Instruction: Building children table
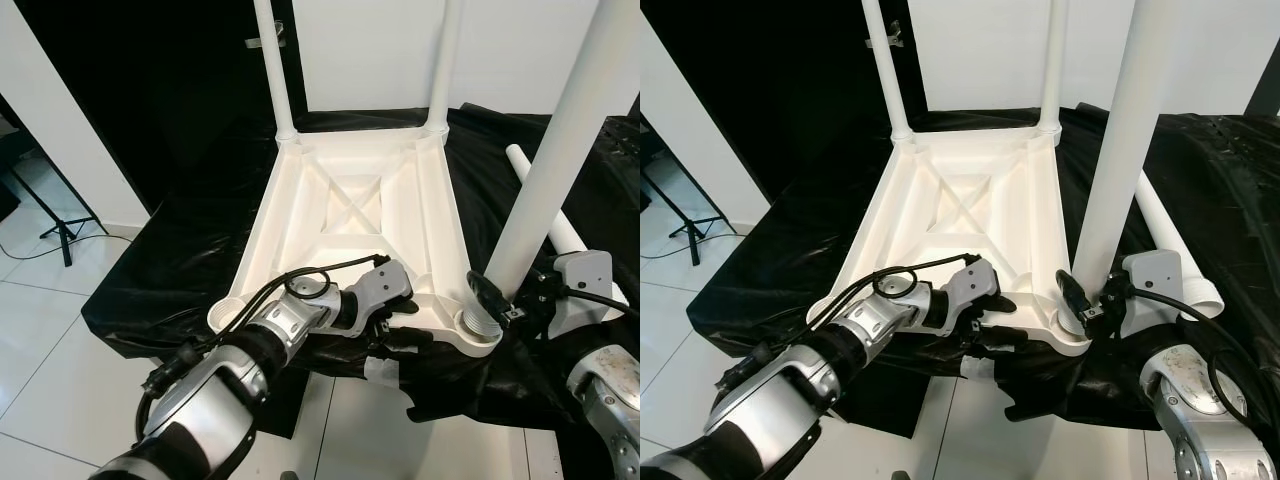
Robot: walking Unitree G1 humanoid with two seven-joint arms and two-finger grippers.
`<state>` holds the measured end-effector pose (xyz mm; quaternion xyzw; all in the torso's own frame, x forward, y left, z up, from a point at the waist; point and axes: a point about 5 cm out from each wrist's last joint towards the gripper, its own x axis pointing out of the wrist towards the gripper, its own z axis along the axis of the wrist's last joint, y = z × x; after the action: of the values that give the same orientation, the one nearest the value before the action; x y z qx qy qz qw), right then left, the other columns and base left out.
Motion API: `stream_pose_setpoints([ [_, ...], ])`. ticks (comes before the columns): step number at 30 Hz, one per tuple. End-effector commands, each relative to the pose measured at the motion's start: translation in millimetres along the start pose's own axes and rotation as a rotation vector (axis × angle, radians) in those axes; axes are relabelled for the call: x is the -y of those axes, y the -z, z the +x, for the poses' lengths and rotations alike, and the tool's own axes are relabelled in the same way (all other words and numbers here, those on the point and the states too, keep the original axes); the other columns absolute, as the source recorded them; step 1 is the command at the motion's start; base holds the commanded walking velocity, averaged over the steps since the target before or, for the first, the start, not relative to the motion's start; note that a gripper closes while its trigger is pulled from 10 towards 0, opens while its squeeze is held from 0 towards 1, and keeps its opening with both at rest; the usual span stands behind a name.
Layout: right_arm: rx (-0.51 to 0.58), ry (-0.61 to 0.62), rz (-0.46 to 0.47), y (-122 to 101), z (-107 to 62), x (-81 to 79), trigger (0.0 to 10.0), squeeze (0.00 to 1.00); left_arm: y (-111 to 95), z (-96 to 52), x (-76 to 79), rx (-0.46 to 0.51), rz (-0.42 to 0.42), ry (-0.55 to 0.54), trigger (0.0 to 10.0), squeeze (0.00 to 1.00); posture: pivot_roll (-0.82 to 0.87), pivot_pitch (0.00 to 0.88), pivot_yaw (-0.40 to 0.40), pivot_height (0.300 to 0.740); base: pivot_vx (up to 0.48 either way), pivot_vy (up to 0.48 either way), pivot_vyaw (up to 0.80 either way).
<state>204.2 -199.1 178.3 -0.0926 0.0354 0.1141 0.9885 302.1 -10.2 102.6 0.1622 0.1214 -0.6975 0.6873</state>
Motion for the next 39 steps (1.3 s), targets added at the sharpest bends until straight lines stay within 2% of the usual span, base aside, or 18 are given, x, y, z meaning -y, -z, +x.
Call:
stream_pose_setpoints([
  [1,-0.085,-0.013,0.013,15.1,2.1,-0.5,10.0,0.0,18.5,1.1,5.3,-0.08,-0.042,0.011,2.8,0.0,-0.02,0.0,0.081,0.74,0.0,0.0,0.0],
  [3,-0.085,-0.016,0.012,15.0,2.4,-1.0,10.0,0.0,18.4,1.6,6.2,-0.078,-0.042,0.022,2.8,0.0,-0.02,0.0,0.081,0.74,0.0,0.0,0.0],
  [4,-0.085,-0.019,0.013,15.1,2.6,-1.2,10.0,0.0,18.5,1.8,6.9,-0.078,-0.04,0.031,0.4,0.0,-0.02,0.0,0.081,0.74,0.0,0.0,0.0],
  [5,-0.087,-0.021,0.016,15.6,2.6,-1.6,10.0,0.0,18.7,1.8,7.2,-0.08,-0.036,0.034,0.0,0.0,-0.02,0.0,0.081,0.74,0.0,0.0,0.0],
  [10,-0.1,-0.026,0.027,18.8,1.4,-2.4,10.0,0.0,19.2,1.9,7.3,-0.084,-0.028,0.031,0.0,0.0,-0.02,0.0,0.08,0.74,0.0,0.0,0.0],
  [11,-0.115,-0.026,0.034,22.5,-0.6,-2.8,10.0,0.0,19.5,2.4,6.6,-0.091,-0.019,0.017,10.0,0.0,-0.02,0.0,0.079,0.74,0.0,0.0,0.0],
  [17,-0.145,-0.029,0.045,29.3,-7.2,-5.4,10.0,0.0,19.1,4.1,5.7,-0.098,-0.005,-0.005,10.0,0.0,-0.03,0.0,0.081,0.74,0.0,0.0,0.0],
  [22,-0.181,-0.155,0.034,31.3,-18.1,-17.9,10.0,0.0,16.3,9.6,5.2,-0.099,0.0,-0.015,10.0,0.0,-0.04,0.0,0.082,0.74,0.0,0.0,0.0],
  [25,-0.201,-0.174,0.032,33.2,-22.5,-18.4,10.0,0.0,15.0,10.9,5.1,-0.094,-0.002,-0.018,10.0,0.0,-0.04,0.0,0.08,0.74,0.0,0.0,0.0],
  [31,-0.265,-0.14,0.036,45.7,-31.9,-10.9,10.0,0.0,13.1,11.6,3.7,-0.086,-0.001,-0.029,10.0,0.0,-0.04,0.0,0.079,0.74,0.0,0.0,0.0],
  [39,-0.339,-0.047,0.089,59.8,-33.6,-6.4,10.0,0.0,13.8,11.0,2.8,-0.09,0.004,-0.035,10.0,0.0,-0.04,0.0,0.082,0.74,0.0,0.0,0.0],
])
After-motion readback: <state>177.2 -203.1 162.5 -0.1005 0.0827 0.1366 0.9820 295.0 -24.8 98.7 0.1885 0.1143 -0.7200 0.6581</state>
